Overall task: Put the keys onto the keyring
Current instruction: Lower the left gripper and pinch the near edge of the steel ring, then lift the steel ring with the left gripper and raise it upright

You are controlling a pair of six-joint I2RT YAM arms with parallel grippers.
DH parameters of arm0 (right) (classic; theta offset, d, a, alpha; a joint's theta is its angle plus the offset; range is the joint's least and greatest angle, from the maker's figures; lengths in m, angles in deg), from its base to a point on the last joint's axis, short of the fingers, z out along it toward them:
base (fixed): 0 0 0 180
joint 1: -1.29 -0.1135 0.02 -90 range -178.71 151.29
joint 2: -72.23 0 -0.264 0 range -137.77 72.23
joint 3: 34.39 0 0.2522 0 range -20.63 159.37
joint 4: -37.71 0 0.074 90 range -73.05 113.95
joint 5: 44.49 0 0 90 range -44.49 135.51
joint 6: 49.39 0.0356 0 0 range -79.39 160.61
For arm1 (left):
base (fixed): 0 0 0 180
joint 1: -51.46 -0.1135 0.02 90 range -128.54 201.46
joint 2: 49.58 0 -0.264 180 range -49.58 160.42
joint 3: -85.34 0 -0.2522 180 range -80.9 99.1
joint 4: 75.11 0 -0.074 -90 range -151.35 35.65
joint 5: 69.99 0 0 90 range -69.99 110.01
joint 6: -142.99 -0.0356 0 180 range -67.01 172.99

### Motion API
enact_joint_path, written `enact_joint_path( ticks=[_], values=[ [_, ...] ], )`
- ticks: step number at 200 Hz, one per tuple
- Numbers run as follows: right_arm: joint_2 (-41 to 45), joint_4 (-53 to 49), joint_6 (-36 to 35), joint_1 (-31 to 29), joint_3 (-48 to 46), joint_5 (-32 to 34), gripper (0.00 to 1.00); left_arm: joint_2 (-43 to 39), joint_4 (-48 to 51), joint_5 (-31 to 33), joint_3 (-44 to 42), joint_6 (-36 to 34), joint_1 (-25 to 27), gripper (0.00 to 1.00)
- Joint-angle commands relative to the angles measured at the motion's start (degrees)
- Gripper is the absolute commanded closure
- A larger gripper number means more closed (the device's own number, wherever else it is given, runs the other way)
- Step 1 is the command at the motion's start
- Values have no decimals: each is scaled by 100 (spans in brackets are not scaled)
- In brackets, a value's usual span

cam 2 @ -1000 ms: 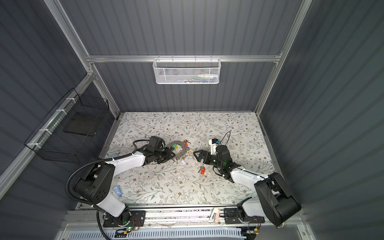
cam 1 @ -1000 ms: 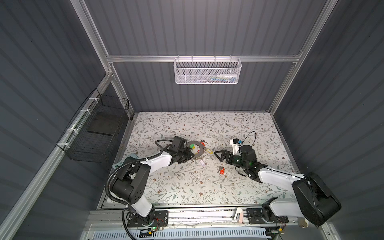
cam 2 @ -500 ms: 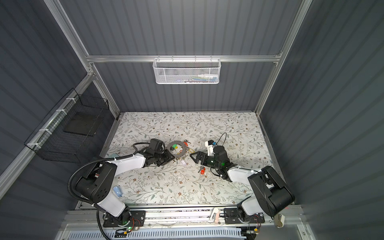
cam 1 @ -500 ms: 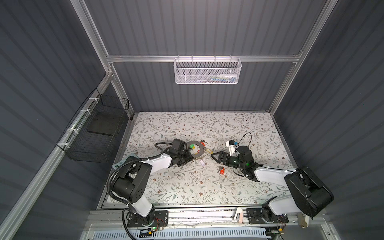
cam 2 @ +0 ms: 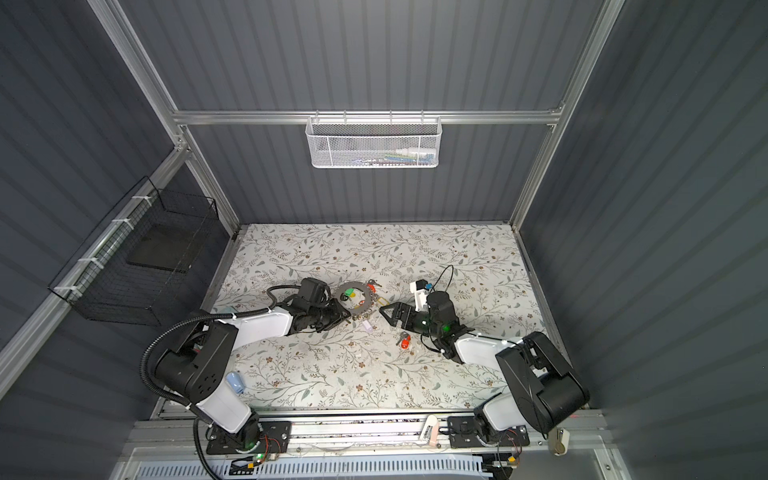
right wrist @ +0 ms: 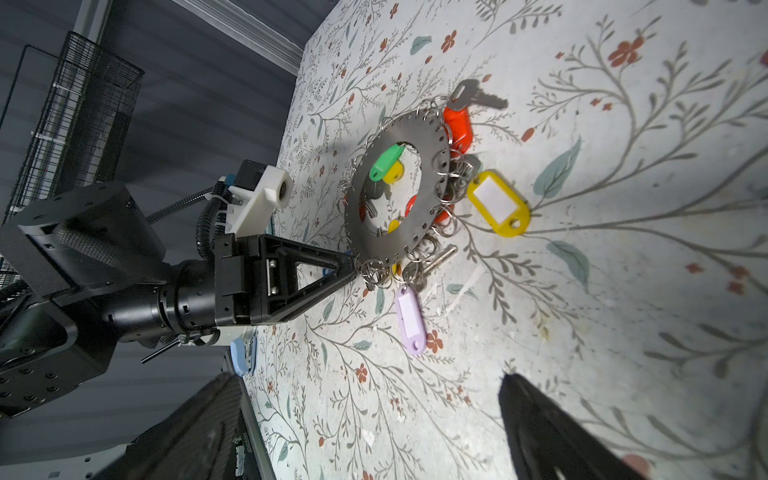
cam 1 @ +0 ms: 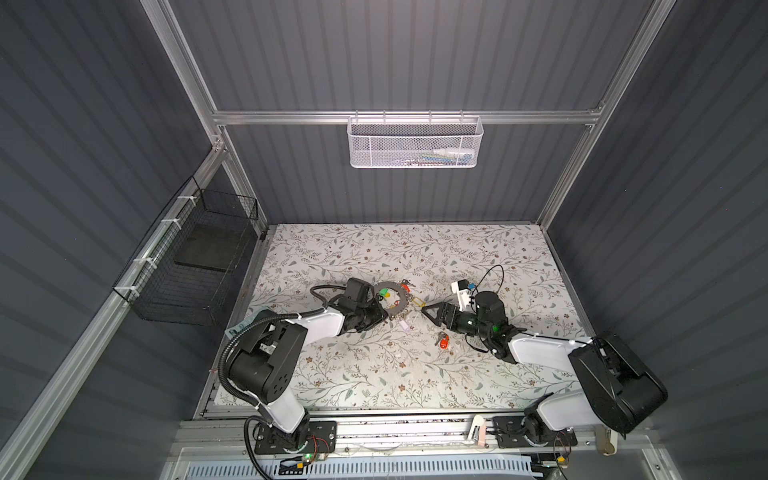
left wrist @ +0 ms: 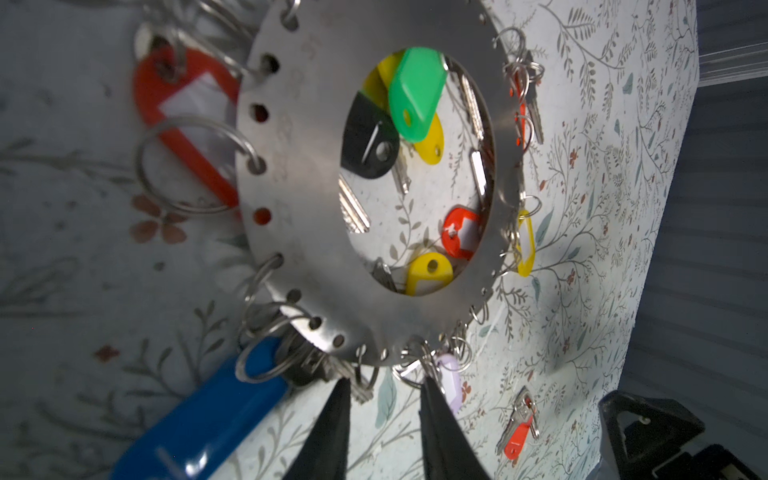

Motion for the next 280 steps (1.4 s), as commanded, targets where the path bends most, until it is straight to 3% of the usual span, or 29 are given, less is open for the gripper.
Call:
enact_joint_path(
  ticks=[1,97,168,208,235,280],
  values=[
    [-47,50,-16,-24,118,-56,1,137,-64,-97,-85,82,21,70],
    [-70,16,-25,-22,136,-40,1,272,-273,-116,-109,153,58,75],
    [-90,-1,-44,-21,149,-40,1,283,-324,134,-168,312,74,90],
    [-45,-40,-69,-17,149,-24,1,-127,477,605,-44,70,74,100],
    [-10,-39,-84,-24,144,-22,1,-472,1187,767,194,-265,74,100],
    [240,-202,-272,-20,92,184,1,-689,3099,866,1330,-1617,67,100]
  ],
)
